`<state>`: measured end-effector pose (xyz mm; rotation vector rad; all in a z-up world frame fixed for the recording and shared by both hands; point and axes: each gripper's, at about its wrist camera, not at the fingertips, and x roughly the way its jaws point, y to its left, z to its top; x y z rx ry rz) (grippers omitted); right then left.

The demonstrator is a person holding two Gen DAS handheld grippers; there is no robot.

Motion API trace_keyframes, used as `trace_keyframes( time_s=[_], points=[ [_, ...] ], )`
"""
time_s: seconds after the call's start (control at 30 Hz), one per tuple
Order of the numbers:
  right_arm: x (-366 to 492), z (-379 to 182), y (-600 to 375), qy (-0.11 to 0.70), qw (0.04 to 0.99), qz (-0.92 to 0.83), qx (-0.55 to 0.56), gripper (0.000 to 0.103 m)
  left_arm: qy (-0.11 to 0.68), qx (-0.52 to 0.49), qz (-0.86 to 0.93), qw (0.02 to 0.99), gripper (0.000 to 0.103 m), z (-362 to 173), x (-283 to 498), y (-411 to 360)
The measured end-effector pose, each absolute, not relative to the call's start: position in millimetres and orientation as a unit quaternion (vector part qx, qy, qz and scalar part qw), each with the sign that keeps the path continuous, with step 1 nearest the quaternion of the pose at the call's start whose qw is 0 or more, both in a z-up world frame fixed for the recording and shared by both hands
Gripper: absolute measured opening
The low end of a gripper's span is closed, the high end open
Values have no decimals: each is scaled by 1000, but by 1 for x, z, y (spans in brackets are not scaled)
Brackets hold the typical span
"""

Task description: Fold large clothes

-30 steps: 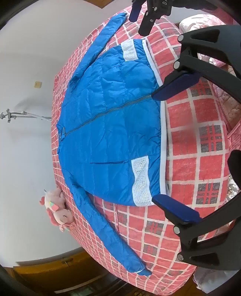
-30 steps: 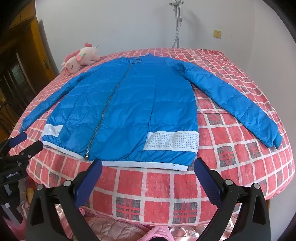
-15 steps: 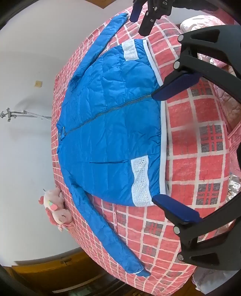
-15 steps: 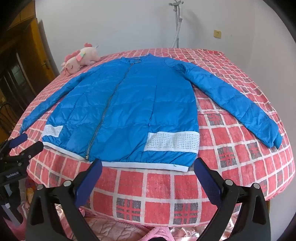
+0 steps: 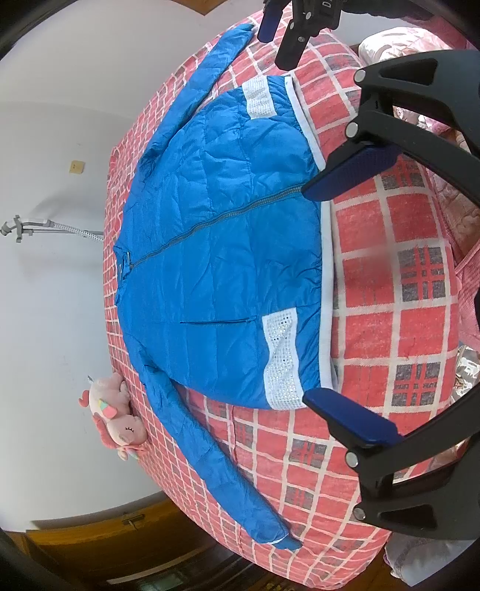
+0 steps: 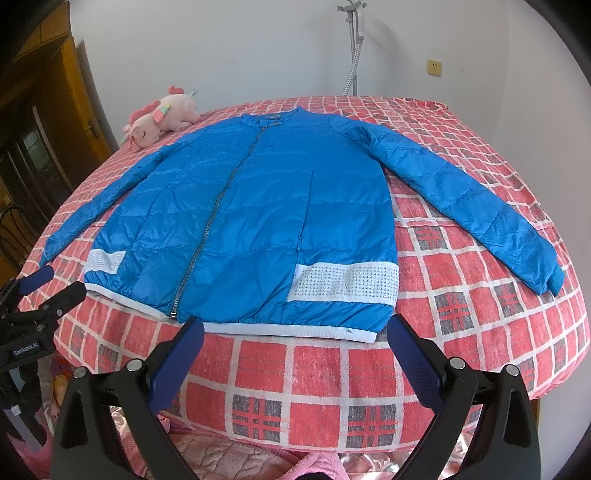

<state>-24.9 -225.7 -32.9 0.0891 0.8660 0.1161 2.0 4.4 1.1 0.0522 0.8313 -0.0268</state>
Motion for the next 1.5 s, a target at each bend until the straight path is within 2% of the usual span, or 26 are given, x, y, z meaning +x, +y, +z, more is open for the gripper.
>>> trace_keyframes(
  time_s=[1.5],
  points=[
    [-26, -31, -226, 416, 907, 55, 43, 99, 401, 25, -10, 915, 100, 2, 3, 8]
  ],
)
